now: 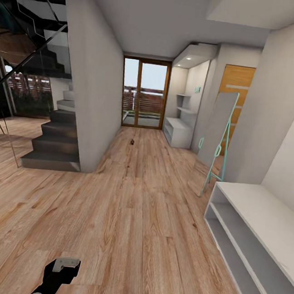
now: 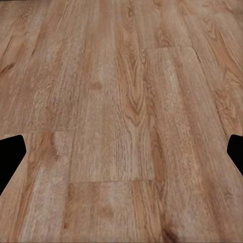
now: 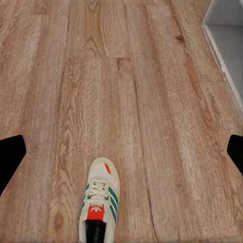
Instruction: Pick up the two gym shoes and the two sandals from the corridor floor and place them onto the hallstand (shoe rack) in the corridor, making sure they are on the rack and not on the floor. Arrange them so the two gym shoes are next to each other and the two sandals are next to each other.
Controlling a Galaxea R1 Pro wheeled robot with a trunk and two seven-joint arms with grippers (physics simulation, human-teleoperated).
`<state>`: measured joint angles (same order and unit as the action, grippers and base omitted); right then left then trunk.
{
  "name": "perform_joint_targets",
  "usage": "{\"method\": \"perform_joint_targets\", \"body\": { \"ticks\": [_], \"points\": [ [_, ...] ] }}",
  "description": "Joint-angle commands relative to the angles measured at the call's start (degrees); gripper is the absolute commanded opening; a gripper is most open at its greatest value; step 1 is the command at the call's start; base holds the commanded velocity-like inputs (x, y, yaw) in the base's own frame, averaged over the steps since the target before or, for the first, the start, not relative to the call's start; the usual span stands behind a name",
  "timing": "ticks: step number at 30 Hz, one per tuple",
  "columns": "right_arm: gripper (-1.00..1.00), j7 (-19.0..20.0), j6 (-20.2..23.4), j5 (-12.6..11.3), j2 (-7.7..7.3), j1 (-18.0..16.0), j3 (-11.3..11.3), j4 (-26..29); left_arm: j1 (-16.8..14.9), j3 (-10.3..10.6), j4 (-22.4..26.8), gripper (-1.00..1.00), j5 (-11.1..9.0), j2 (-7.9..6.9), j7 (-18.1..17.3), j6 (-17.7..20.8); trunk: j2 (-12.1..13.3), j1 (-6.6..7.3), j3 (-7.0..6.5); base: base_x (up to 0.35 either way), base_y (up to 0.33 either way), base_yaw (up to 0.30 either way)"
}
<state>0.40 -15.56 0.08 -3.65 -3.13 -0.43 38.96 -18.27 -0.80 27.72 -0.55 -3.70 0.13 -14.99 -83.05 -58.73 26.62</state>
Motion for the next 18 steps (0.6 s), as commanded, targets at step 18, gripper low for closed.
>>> {"method": "perform_joint_targets", "body": {
  "ticks": [18],
  "points": [
    [1.00,0.07,-0.26,0.01,0.17,-0.03,0.06,-0.16,-0.03,0.04,-0.04,1.00,-0.06,0.08,-0.04,0.28,-5.65,-3.07,2.57,0.000,0.000,0.000]
  ]
}}
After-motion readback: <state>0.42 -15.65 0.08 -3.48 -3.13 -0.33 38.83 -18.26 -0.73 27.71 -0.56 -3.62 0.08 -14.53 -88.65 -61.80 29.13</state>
